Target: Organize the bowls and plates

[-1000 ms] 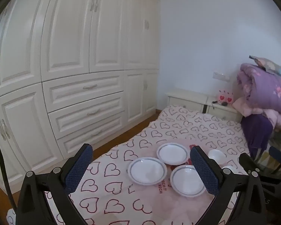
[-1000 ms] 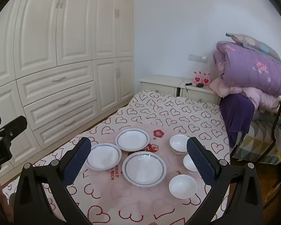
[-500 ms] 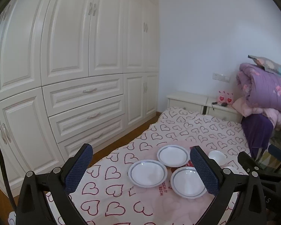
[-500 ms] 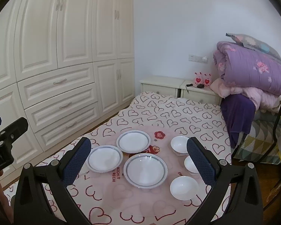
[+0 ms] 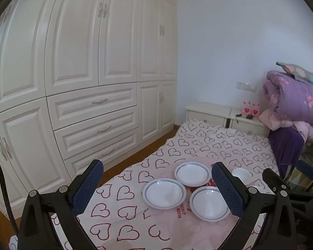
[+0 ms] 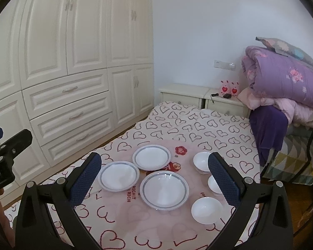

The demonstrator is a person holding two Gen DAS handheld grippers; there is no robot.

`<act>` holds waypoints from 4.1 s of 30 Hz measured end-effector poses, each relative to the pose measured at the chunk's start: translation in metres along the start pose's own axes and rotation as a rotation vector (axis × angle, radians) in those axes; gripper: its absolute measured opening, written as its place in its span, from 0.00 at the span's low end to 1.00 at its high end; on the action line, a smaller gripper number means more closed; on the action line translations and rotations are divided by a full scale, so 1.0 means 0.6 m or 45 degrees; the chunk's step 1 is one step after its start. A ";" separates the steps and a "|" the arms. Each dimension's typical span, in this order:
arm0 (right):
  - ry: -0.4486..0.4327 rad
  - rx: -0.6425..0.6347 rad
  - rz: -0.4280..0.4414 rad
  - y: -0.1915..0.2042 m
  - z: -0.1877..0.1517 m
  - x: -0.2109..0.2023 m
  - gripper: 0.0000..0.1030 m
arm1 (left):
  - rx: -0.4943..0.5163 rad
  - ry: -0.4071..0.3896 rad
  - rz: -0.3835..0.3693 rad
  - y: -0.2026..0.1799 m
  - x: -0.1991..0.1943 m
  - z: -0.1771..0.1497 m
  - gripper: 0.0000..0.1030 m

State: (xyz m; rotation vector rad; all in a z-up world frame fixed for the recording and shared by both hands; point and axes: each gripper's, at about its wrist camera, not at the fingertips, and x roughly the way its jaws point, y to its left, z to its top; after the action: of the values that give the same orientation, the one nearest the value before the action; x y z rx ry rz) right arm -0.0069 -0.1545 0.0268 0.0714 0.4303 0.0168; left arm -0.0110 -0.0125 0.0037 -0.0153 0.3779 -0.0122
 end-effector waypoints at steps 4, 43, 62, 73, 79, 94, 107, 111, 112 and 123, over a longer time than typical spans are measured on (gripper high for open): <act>-0.001 -0.003 -0.008 0.000 0.002 -0.001 1.00 | 0.001 0.011 -0.004 0.005 0.008 0.002 0.99; 0.639 -0.013 0.129 -0.114 -0.151 0.413 1.00 | -0.076 0.707 -0.118 0.022 0.525 -0.013 0.99; 0.964 0.108 0.519 -0.245 -0.209 0.642 1.00 | -0.164 0.909 -0.206 -0.085 0.779 -0.086 0.93; 1.058 0.217 0.554 -0.301 -0.253 0.710 0.95 | -0.333 1.094 -0.253 -0.102 0.909 -0.152 0.75; 1.109 0.218 0.553 -0.300 -0.264 0.734 0.86 | -0.429 1.138 -0.258 -0.099 0.959 -0.181 0.65; 1.231 0.192 0.583 -0.282 -0.286 0.776 0.74 | -0.554 1.178 -0.340 -0.108 1.003 -0.207 0.43; 1.255 0.282 0.688 -0.287 -0.305 0.785 0.64 | -0.620 1.205 -0.390 -0.113 1.001 -0.224 0.28; 1.235 0.257 0.679 -0.286 -0.307 0.780 0.56 | -0.613 1.211 -0.367 -0.111 0.999 -0.227 0.14; 1.230 0.253 0.675 -0.286 -0.307 0.779 0.55 | -0.616 1.219 -0.354 -0.108 1.000 -0.228 0.12; 1.220 0.243 0.639 -0.277 -0.316 0.755 0.32 | -0.599 1.185 -0.292 -0.107 0.972 -0.211 0.12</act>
State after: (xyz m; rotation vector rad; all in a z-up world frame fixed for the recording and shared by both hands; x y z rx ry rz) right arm 0.3256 -0.2935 -0.3456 0.3652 1.3624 0.5208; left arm 0.4837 -0.0871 -0.3279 -0.5324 1.3021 -0.1607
